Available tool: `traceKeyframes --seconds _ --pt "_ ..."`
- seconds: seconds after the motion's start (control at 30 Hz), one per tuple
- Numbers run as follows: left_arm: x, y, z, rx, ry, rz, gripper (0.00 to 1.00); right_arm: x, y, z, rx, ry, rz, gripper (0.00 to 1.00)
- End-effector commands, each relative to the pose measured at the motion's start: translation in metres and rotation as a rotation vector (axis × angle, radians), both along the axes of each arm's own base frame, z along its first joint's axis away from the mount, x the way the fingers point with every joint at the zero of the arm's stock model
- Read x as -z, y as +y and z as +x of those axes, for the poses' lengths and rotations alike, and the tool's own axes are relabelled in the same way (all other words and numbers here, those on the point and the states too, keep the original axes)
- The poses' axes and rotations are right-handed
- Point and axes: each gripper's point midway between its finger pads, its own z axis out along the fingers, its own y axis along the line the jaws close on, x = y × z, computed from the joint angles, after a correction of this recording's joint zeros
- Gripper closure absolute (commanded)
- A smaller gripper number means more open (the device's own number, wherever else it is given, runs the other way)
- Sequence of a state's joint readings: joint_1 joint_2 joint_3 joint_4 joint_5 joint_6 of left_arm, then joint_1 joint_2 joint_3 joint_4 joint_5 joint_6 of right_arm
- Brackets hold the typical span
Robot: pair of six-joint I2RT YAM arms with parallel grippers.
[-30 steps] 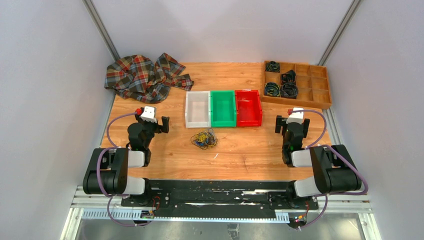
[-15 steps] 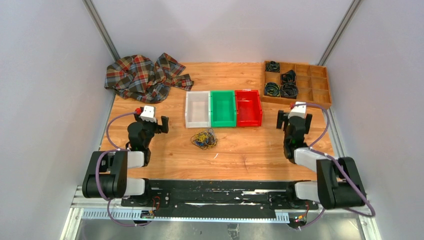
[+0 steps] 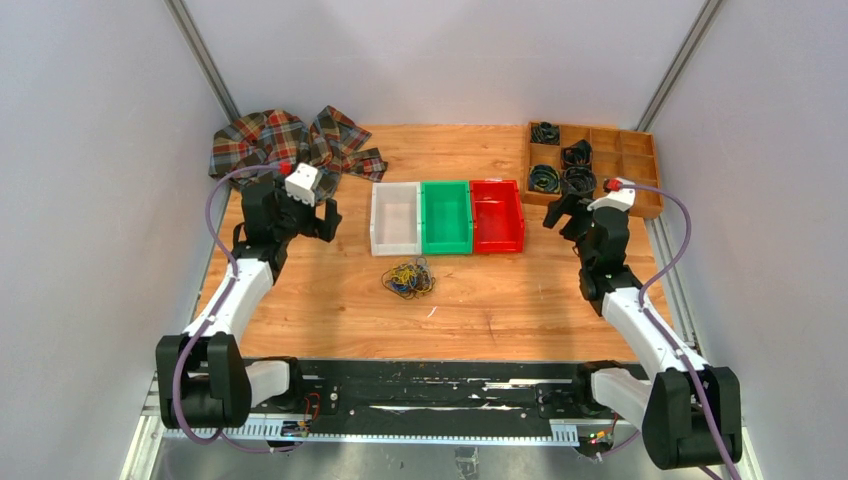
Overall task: Untangle the cables
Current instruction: Untie the cable.
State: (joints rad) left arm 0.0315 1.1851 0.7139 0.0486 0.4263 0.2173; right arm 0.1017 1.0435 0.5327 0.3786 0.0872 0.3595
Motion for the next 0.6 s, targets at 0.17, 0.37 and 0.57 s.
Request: traceKeyframes --seconds 0.17,0.37,0.57 --pt "0.044 -0.064 -0.074 0.317 0.357 -0.022 0.02 0.001 0.156 -0.034 -0.564 0.168 -0.061 0.21" --pt "0.055 -0.071 -0.082 0.337 0.448 -0.008 0.02 0.026 0.239 -0.069 -0.796 0.209 -0.098 0.28" --pt "0.057 -0.072 -0.089 0.349 0.481 -0.012 0.02 0.059 0.291 -0.098 -0.923 0.263 -0.165 0.37"
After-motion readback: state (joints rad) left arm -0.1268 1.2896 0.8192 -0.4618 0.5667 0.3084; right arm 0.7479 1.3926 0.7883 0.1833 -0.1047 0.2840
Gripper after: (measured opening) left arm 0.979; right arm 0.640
